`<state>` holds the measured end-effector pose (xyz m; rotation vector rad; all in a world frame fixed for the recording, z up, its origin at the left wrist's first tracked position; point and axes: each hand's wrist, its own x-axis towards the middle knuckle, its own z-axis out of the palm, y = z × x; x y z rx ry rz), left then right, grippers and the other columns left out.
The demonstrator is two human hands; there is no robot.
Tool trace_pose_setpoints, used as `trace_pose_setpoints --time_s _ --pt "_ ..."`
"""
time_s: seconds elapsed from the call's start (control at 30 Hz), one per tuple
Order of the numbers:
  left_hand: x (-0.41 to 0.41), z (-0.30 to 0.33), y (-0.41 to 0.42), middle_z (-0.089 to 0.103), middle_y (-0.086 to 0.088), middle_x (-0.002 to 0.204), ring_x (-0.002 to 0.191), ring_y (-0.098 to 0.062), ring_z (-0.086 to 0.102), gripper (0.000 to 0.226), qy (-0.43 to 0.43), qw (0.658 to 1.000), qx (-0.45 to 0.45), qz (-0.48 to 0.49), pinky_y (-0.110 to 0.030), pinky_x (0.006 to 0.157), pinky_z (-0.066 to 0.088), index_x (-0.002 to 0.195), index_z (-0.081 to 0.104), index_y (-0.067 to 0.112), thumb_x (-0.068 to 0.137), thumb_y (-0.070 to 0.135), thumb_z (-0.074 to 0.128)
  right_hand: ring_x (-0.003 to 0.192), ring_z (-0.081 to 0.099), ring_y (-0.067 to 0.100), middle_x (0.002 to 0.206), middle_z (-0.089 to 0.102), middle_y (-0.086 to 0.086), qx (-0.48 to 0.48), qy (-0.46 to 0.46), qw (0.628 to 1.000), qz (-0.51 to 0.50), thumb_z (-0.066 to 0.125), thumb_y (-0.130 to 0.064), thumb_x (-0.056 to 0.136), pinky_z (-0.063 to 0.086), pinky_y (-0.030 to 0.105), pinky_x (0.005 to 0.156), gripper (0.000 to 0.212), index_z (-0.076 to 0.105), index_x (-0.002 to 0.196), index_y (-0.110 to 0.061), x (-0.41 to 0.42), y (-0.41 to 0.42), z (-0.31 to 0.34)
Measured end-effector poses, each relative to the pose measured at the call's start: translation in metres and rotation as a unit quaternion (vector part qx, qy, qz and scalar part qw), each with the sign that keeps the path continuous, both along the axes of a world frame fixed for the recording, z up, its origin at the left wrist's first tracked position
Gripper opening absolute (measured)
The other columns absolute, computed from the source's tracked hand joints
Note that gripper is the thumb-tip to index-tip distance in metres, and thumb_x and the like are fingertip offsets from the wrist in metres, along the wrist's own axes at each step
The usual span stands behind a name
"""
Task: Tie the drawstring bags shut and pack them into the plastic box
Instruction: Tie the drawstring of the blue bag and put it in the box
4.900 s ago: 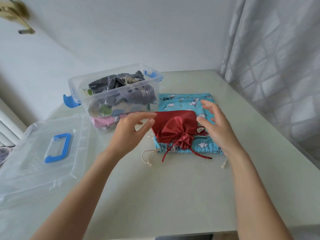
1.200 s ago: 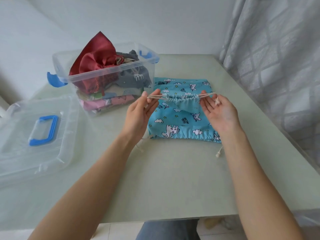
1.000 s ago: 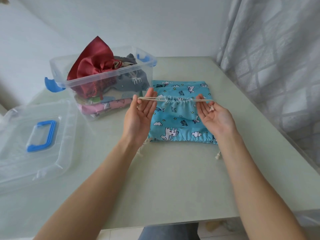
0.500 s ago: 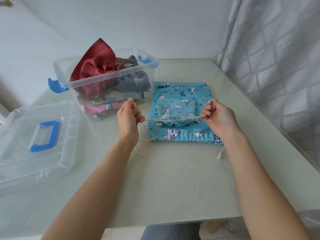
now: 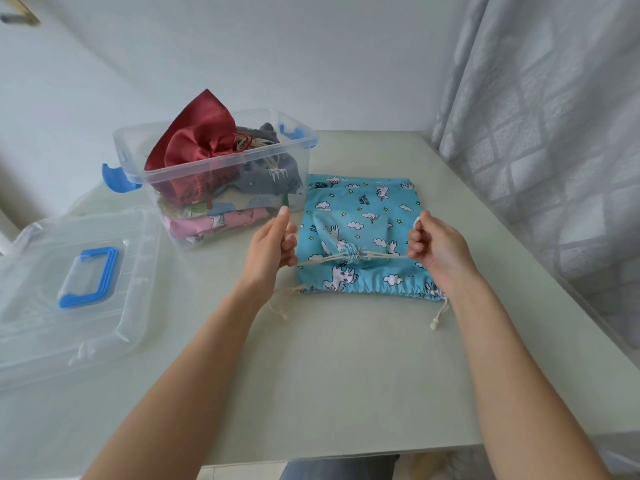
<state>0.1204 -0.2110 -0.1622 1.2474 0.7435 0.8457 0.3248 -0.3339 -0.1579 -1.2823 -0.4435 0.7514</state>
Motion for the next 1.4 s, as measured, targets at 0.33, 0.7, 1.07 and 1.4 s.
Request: trace_pose_setpoints --time_s 0.33,0.7,1.07,1.4 --pt "-0.002 0.011 -0.007 0.067 0.003 0.117 0.116 -0.01 0.057 0.037 -0.048 0.984 0.16 -0.058 -0.034 0.102 0.038 0.111 0.064 0.021 0.097 0.029 0.031 0.052 0.051 0.001 0.073 0.064 -0.02 -0.122 -0.419 0.887 0.152 0.063 -0.031 0.087 0.043 0.015 0.057 0.023 0.066 0.109 -0.023 -0.055 0.013 0.017" --pt "-0.006 0.022 -0.015 0.056 0.018 0.13 0.124 0.006 0.044 0.047 0.017 0.965 0.201 -0.165 -0.02 0.103 0.029 0.129 0.053 0.026 0.099 0.041 0.02 0.04 0.039 0.003 0.071 0.069 -0.009 -0.008 -0.393 0.91 0.13 0.074 -0.021 0.078 0.031 0.011 0.048 0.006 0.069 0.079 -0.021 -0.082 0.026 0.014" --pt "-0.005 0.024 -0.025 0.045 0.021 0.14 0.133 0.007 0.031 0.047 0.058 0.951 0.232 -0.197 -0.025 0.111 0.02 0.136 0.047 0.029 0.1 0.042 0.019 0.048 0.05 0.001 0.069 0.065 -0.012 -0.046 -0.383 0.917 0.099 0.074 -0.036 0.076 0.037 0.015 0.054 0.014 0.064 0.074 -0.027 -0.08 0.023 0.013" --pt "-0.007 0.023 -0.015 0.065 0.003 0.118 0.107 -0.005 0.061 0.036 0.026 0.968 0.217 -0.123 -0.014 0.093 0.044 0.132 0.049 0.025 0.097 0.03 0.039 0.04 0.043 0.007 0.058 0.062 -0.014 0.003 -0.312 0.945 0.096 0.064 -0.019 0.088 0.036 0.016 0.044 0.008 0.065 0.081 -0.016 -0.074 0.017 0.018"
